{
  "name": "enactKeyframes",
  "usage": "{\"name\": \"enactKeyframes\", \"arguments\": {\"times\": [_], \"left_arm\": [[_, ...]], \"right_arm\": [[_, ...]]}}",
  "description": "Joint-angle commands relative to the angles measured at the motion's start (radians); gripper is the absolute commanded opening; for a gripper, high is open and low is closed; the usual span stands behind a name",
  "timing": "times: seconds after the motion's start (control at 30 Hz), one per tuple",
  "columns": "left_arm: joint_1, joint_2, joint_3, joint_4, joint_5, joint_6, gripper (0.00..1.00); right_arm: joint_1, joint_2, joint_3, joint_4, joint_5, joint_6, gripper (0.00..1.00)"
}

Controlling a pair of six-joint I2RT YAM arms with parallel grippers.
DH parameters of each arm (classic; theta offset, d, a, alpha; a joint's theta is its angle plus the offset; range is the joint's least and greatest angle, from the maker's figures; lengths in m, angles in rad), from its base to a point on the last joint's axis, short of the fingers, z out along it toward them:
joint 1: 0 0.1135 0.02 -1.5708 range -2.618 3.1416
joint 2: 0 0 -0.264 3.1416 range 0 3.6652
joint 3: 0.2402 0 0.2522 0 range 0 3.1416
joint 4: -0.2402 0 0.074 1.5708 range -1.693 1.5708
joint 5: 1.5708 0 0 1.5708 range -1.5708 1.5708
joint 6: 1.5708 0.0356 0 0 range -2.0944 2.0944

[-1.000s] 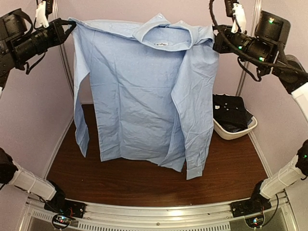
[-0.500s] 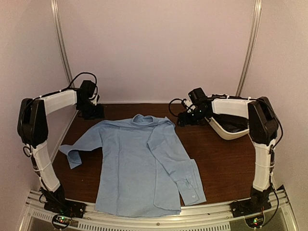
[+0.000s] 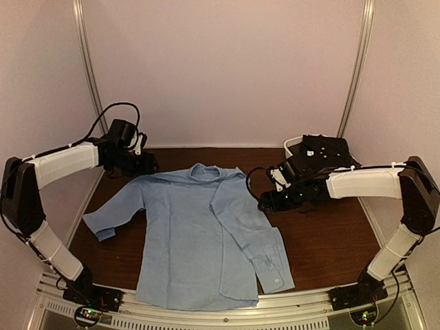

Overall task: Fold and stack the long sleeve shirts
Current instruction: Flatten out the crumpled shirt at the center of the board.

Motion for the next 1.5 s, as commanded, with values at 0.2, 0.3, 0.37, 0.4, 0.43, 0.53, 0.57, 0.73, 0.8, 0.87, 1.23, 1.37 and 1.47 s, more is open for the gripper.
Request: {"name": "enactKeyframes", "arguments": {"times": [0.2, 0.3, 0.37, 0.4, 0.43, 0.53, 0.57, 0.73, 0.8, 0.87, 1.23, 1.37, 1.47], "left_arm": [[-0.113, -0.031, -0.193, 0.227, 0.147, -0.172, 0.66], [-0.119, -0.011, -0.199, 0.248, 0.149, -0.187, 0.66], [-0.122, 0.004, -0.202, 0.262, 0.153, -0.195, 0.66], [-0.123, 0.011, -0.203, 0.269, 0.156, -0.198, 0.66], [-0.124, 0.02, -0.204, 0.273, 0.158, -0.2, 0.66], [-0.125, 0.041, -0.21, 0.296, 0.168, -0.211, 0.66], [-0.126, 0.047, -0.21, 0.3, 0.172, -0.214, 0.66], [-0.128, 0.079, -0.21, 0.318, 0.173, -0.221, 0.66], [-0.128, 0.087, -0.21, 0.319, 0.163, -0.222, 0.66], [-0.128, 0.093, -0.213, 0.32, 0.152, -0.224, 0.66], [-0.127, 0.139, -0.242, 0.336, 0.12, -0.247, 0.66], [-0.126, 0.153, -0.254, 0.346, 0.108, -0.259, 0.67], [-0.126, 0.162, -0.258, 0.347, 0.099, -0.264, 0.67]], "right_arm": [[0.176, -0.17, -0.259, 0.028, 0.135, 0.217, 0.84], [0.186, -0.176, -0.286, 0.038, 0.144, 0.244, 0.84], [0.186, -0.178, -0.299, 0.049, 0.145, 0.255, 0.84], [0.186, -0.176, -0.304, 0.057, 0.146, 0.26, 0.84], [0.186, -0.171, -0.308, 0.067, 0.144, 0.266, 0.84], [0.186, -0.155, -0.315, 0.103, 0.13, 0.285, 0.83], [0.188, -0.15, -0.317, 0.116, 0.125, 0.296, 0.83], [0.188, -0.117, -0.328, 0.169, 0.104, 0.314, 0.73], [0.188, -0.105, -0.328, 0.174, 0.1, 0.321, 0.65], [0.188, -0.098, -0.33, 0.178, 0.096, 0.327, 0.58], [0.186, -0.127, -0.339, 0.164, 0.116, 0.36, 0.06], [0.182, -0.154, -0.298, 0.096, 0.181, 0.339, 0.0], [0.166, -0.171, -0.265, 0.046, 0.226, 0.311, 0.0]]}}
